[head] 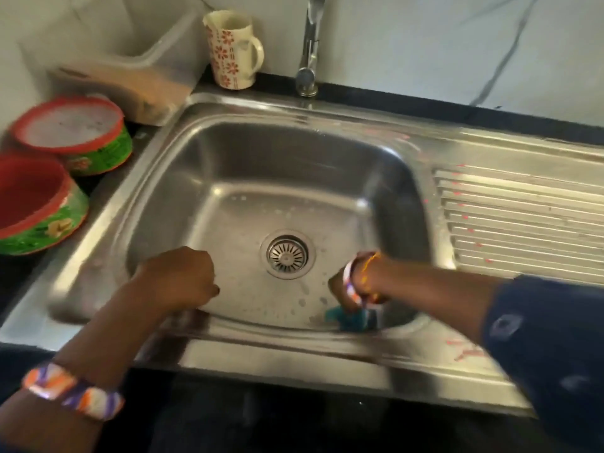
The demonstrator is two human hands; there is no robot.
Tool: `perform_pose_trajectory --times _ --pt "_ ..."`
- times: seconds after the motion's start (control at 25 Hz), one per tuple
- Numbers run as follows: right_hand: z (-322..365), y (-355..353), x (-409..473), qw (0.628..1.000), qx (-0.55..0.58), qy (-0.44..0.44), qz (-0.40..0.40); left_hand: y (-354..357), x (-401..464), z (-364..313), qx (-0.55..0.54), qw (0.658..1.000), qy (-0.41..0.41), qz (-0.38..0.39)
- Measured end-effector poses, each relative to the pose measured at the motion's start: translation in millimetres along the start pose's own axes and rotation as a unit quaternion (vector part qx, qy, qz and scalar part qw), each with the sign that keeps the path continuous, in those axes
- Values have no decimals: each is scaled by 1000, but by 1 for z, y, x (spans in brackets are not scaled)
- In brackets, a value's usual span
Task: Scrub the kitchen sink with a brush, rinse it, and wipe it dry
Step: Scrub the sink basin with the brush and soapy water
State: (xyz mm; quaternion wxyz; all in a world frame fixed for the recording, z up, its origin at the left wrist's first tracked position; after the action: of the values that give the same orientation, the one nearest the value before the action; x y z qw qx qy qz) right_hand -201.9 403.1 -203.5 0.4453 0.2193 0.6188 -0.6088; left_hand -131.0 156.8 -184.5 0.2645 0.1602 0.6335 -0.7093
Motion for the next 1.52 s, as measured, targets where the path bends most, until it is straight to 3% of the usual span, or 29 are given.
perform_pose_trajectory --times 0.12,0.24,0.28,0.36,0.48,0.6,0.72,0.92,1.2,1.32,1.44,1.52 --pt "31 -1 -2 999 -34 -34 8 -9 5 4 -16 999 45 15" --pt "65 -43 -23 981 -139 31 132 -33 -3 39 -28 994 34 -96" --pt "85 -65 -22 978 -183 29 99 -42 -7 53 -28 990 25 -136" --pt "148 -100 -39 972 -222 -53 -55 -60 -14 78 2 979 5 -205" --pt "232 -152 -57 917 -91 -219 -320 -76 -22 106 71 959 -39 -272" --pt "299 -180 -52 876 -43 -289 -385 -80 -20 125 61 954 -60 -288" --pt "331 -180 -15 876 -56 -269 -397 -83 -19 129 37 952 -71 -297" --pt "330 -172 23 901 -49 -224 -369 -81 -19 135 6 947 -70 -313" --pt "319 -203 -26 860 6 -271 -433 -80 -22 130 26 942 -63 -328" --pt "293 -196 -40 871 -20 -266 -412 -84 -27 115 45 942 -2 -331" --pt "228 -202 -82 870 115 -276 -391 -85 -18 97 65 942 103 -314" --pt "170 -194 -100 899 149 -222 -345 -85 -1 71 76 939 158 -296"
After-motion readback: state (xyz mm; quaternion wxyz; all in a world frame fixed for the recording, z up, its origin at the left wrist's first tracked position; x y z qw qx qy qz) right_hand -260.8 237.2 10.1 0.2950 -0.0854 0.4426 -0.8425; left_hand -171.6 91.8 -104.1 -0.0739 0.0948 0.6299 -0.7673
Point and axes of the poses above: each hand's wrist, its own x-axis towards the middle knuckle, its own y-axis out of the palm, z = x × y, the point moved 4 cm from there along x, towards the middle knuckle, and after that the axes turned 6 degrees about x, right-handed, at the moved point
